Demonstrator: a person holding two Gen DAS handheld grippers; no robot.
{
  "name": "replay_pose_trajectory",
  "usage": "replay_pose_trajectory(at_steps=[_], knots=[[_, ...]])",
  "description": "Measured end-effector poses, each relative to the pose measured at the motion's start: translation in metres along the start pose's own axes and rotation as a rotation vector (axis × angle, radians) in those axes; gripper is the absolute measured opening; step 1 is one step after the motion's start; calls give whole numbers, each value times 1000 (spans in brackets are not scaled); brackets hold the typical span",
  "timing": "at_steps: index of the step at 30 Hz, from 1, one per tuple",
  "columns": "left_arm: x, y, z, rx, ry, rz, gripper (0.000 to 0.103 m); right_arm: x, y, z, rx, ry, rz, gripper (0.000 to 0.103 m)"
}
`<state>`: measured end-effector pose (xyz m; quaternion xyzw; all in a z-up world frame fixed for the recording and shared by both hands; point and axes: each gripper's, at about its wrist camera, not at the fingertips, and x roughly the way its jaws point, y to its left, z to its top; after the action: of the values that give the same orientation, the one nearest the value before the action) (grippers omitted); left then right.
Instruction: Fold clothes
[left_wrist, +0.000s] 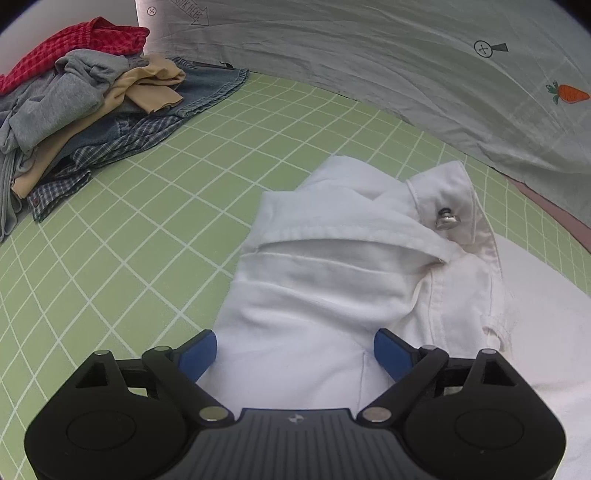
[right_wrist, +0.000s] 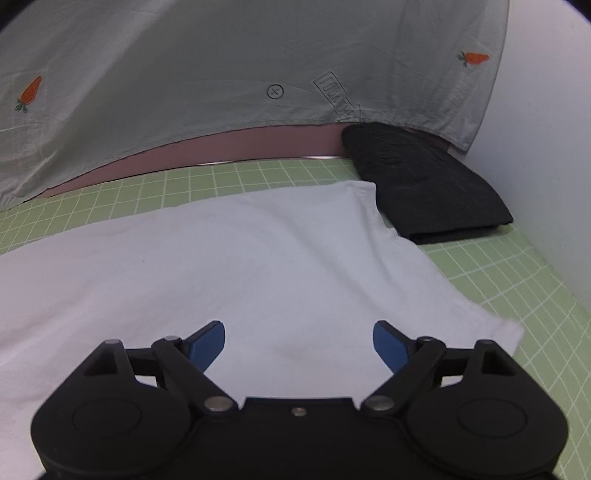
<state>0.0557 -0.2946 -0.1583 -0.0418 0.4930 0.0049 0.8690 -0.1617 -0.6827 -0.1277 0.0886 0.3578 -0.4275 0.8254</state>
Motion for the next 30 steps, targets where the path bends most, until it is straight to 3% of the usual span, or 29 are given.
replay_pose_trajectory(at_steps=[3,12,17,22,27,30], knots=[[-12,11,-3,10,5,-36,92,-21,23,6,-24,-39,-5,89],[-44,62,-4,107,3,-66,93,-90,117,-30,-102,-62,206,86],[-52,99,4,144,19,-94,93,-120,178,-55,-144,-49,335,70],[-46,130,12,202,46,-131,93,-138,237,-68,-181,-35,439,31],[-41,148,33,268,21,-164,93,-137,278,-80,-247,-3,434,17],[-38,154,46,285,4,-193,93,-135,287,-84,-255,12,407,16]])
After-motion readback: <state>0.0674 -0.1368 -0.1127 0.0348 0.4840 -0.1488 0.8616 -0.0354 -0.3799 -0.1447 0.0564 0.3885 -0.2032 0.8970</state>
